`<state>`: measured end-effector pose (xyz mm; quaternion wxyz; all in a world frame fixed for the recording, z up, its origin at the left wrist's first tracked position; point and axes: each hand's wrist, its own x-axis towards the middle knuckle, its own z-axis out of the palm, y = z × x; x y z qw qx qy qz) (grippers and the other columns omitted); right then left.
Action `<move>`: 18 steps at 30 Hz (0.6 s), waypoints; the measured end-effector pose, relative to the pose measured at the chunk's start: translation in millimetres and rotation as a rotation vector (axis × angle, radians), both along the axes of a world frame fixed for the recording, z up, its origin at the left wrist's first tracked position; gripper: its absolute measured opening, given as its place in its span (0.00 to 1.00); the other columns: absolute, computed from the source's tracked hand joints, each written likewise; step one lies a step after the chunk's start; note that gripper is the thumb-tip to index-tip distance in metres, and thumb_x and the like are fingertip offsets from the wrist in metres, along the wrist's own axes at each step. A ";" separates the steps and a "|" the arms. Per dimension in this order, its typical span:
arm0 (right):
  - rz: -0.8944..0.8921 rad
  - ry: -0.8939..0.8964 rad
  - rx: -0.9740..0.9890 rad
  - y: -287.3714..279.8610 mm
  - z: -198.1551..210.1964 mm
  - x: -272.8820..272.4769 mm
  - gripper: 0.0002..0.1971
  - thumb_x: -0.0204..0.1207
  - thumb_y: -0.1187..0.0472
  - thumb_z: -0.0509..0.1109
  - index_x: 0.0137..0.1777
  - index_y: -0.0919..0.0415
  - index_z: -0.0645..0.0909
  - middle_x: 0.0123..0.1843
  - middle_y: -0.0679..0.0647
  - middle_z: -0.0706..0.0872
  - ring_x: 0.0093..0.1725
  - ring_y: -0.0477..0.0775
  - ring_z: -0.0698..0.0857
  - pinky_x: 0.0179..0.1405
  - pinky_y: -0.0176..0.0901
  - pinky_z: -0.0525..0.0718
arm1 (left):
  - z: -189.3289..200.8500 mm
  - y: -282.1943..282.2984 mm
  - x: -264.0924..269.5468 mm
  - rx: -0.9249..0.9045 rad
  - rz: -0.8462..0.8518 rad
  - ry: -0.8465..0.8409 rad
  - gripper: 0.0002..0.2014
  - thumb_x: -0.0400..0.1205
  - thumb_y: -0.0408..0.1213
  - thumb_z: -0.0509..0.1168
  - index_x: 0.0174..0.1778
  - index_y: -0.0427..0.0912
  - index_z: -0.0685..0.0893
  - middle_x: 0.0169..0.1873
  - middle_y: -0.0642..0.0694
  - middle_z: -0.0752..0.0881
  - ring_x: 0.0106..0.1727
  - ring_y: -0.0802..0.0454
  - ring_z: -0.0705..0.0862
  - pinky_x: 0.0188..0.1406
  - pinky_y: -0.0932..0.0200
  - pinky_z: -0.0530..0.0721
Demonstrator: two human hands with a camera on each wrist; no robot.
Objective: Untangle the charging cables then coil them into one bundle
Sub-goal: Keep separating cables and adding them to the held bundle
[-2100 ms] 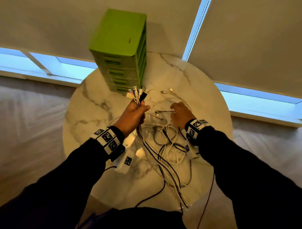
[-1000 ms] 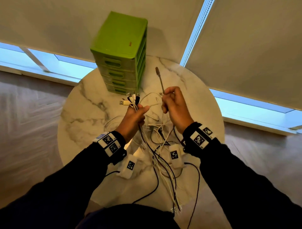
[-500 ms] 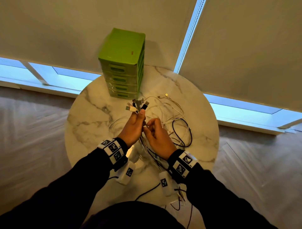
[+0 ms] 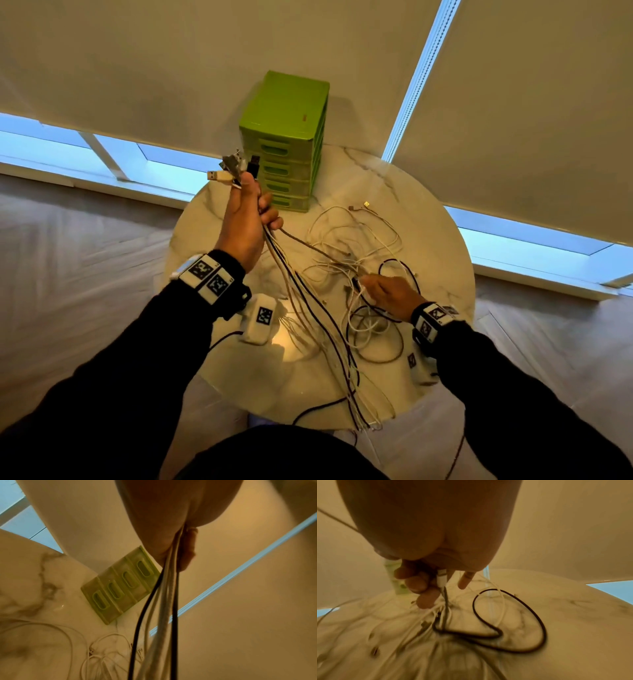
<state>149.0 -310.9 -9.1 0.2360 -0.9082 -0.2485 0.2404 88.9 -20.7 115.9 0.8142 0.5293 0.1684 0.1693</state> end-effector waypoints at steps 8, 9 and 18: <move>-0.228 -0.268 0.393 71.4 83.7 15.1 0.21 0.88 0.45 0.59 0.34 0.52 0.72 0.30 0.49 0.78 0.34 0.53 0.78 0.38 0.49 0.74 | -19.6 -36.2 -18.6 0.392 -0.187 0.231 0.23 0.91 0.57 0.49 0.51 0.44 0.83 0.32 0.54 0.75 0.30 0.61 0.72 0.32 0.63 0.70; -0.181 -0.264 0.442 80.2 91.9 7.6 0.19 0.88 0.46 0.60 0.36 0.53 0.73 0.30 0.48 0.79 0.33 0.52 0.78 0.39 0.50 0.76 | -21.6 -42.6 -19.2 0.397 -0.184 0.266 0.24 0.91 0.57 0.49 0.48 0.43 0.83 0.32 0.53 0.78 0.29 0.62 0.74 0.34 0.64 0.71; 0.172 -0.080 0.419 102.0 96.7 -37.0 0.19 0.88 0.40 0.52 0.46 0.48 0.79 0.37 0.47 0.85 0.37 0.52 0.84 0.43 0.56 0.84 | -19.2 -47.2 -9.2 0.027 -0.160 0.200 0.22 0.91 0.55 0.51 0.42 0.43 0.79 0.34 0.46 0.83 0.37 0.51 0.80 0.40 0.57 0.79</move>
